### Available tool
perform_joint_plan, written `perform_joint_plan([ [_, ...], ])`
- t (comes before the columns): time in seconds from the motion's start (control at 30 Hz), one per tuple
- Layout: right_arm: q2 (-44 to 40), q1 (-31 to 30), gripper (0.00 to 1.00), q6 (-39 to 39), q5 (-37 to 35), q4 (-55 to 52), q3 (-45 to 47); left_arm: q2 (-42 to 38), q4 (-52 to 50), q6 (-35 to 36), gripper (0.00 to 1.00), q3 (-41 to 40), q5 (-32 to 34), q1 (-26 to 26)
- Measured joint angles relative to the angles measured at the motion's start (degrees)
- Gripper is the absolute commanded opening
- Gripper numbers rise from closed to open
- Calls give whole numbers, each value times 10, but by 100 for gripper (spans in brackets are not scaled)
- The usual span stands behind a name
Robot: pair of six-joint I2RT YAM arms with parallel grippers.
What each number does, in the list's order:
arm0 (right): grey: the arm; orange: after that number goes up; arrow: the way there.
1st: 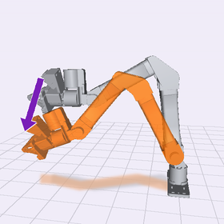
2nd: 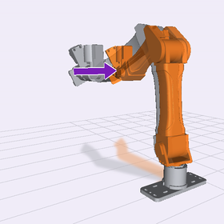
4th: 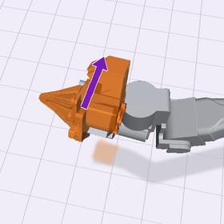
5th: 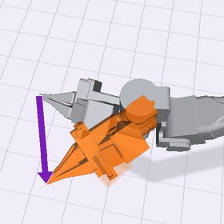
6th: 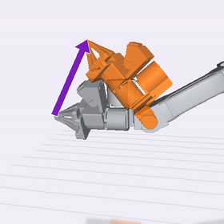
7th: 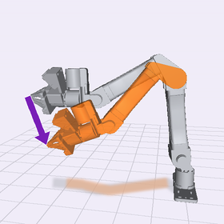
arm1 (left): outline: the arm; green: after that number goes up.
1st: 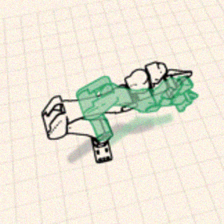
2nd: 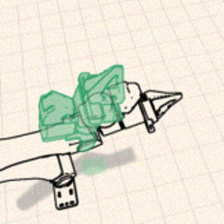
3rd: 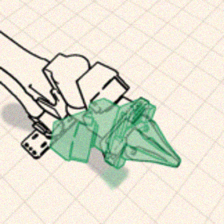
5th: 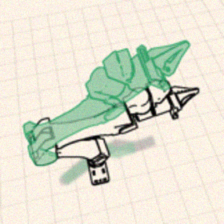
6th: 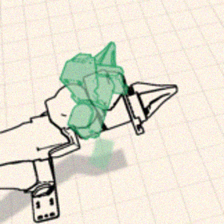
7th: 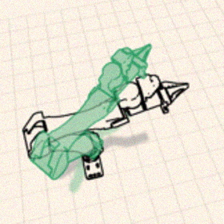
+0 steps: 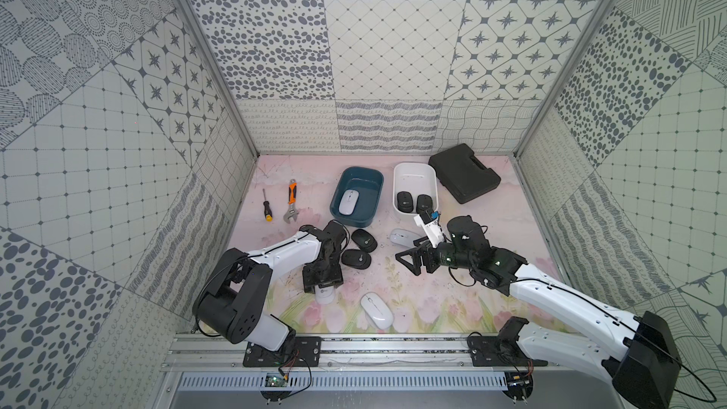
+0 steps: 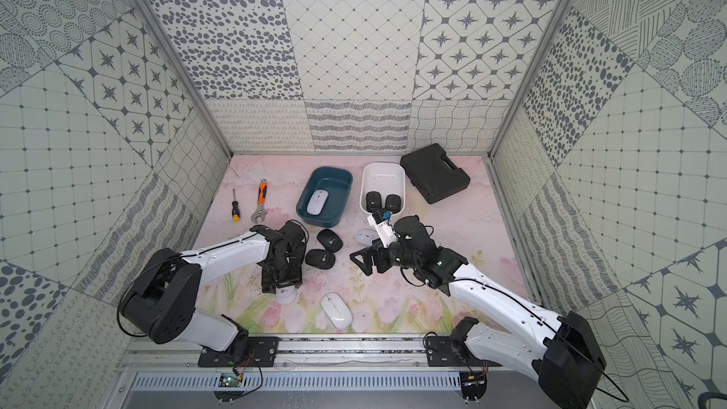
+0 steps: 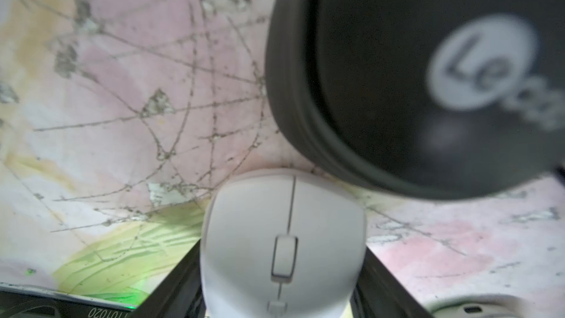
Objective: Place the mice by color into the storage box
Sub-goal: Pick up the mouse from the center of the board.
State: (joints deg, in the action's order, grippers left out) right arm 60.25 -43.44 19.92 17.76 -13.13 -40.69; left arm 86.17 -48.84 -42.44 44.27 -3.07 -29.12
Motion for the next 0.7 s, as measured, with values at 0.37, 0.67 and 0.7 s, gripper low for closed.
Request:
perform_joint_plan([
  [0.37, 1, -1, 99, -1, -15, 0, 2, -11, 0, 4, 54, 0, 7, -10],
  [0.67, 12, -3, 99, 0, -35, 5, 3, -55, -20, 4, 52, 23, 7, -23],
  [0.7, 13, -3, 99, 0, -35, 5, 3, -62, -26, 4, 52, 30, 6, -24],
])
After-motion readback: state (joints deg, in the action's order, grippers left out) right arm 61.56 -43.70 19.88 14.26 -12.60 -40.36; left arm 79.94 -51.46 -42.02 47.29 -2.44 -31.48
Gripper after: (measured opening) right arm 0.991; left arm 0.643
